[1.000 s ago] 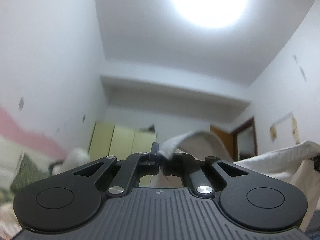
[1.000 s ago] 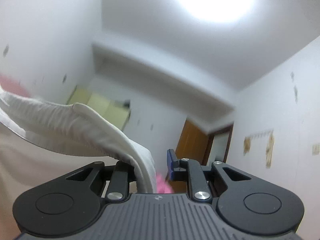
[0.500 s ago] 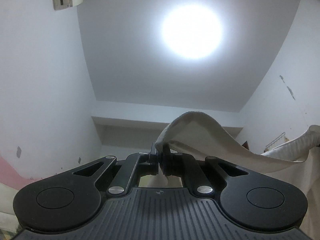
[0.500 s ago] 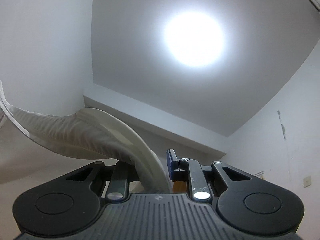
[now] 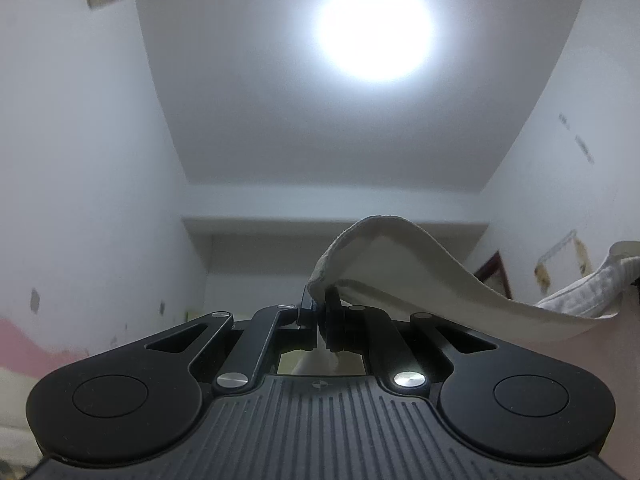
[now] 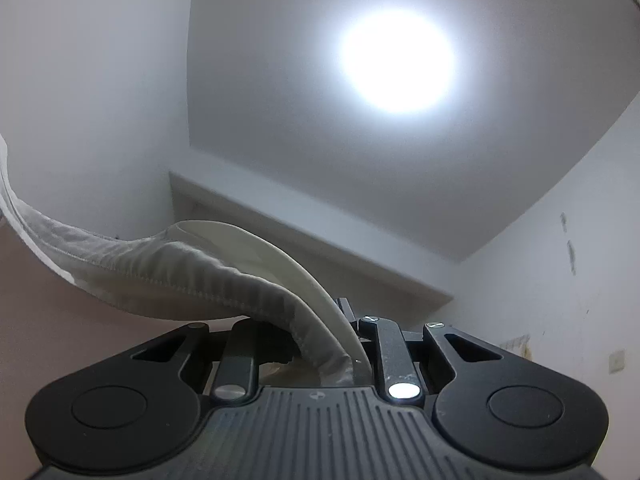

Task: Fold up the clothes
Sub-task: 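Lift the white shirt high with both tools, shaking it out, then lower the shirt onto the bed and open both tools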

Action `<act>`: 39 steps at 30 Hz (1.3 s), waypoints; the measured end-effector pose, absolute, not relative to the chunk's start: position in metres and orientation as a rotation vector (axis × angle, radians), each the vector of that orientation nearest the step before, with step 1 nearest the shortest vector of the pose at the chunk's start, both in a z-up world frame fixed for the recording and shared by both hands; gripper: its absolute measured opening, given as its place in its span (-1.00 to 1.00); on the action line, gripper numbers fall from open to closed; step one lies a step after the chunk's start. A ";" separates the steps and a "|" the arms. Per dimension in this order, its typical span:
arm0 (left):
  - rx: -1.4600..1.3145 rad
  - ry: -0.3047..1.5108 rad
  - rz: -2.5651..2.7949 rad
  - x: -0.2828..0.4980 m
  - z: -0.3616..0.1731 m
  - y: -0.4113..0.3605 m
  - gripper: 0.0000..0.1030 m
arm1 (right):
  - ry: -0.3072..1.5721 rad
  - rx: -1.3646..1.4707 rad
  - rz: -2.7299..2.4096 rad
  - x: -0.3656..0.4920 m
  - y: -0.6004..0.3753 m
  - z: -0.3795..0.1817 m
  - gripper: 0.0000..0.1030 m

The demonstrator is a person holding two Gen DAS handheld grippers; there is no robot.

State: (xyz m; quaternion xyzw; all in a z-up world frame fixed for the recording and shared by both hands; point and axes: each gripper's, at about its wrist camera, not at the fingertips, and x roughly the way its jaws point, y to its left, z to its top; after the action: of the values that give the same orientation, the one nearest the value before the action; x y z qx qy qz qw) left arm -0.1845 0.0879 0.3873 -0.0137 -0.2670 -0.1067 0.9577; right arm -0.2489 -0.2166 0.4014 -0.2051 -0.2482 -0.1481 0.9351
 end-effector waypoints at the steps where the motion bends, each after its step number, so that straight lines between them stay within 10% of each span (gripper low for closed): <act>1: -0.024 -0.518 -0.211 -0.171 0.383 0.084 -0.96 | -0.486 -0.419 -0.302 -0.235 -0.219 0.398 -0.61; 15: 0.046 -0.080 -0.105 0.106 0.277 0.010 -0.96 | -0.130 -0.462 -0.299 0.050 -0.257 0.299 -0.61; 28: 0.197 0.627 -0.113 0.294 0.062 -0.018 -0.89 | 0.529 -0.502 -0.162 0.297 -0.261 0.040 -0.57; 30: 0.203 0.722 -0.139 0.302 0.040 -0.019 -0.65 | 0.610 -0.540 -0.128 0.302 -0.263 0.007 -0.54; 35: 0.186 0.742 -0.160 0.287 0.048 -0.010 0.16 | 0.686 -0.740 -0.027 0.272 -0.251 -0.020 0.06; 39: 0.059 0.743 -0.215 0.283 0.070 0.020 0.34 | 0.677 -0.798 0.012 0.246 -0.247 -0.003 0.72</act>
State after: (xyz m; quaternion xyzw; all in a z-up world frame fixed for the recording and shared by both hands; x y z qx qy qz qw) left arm 0.2834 0.0199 0.0700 0.0288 0.3623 -0.1049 0.9257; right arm 0.2456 -0.2471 -0.0026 -0.3810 0.3231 0.0058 0.8662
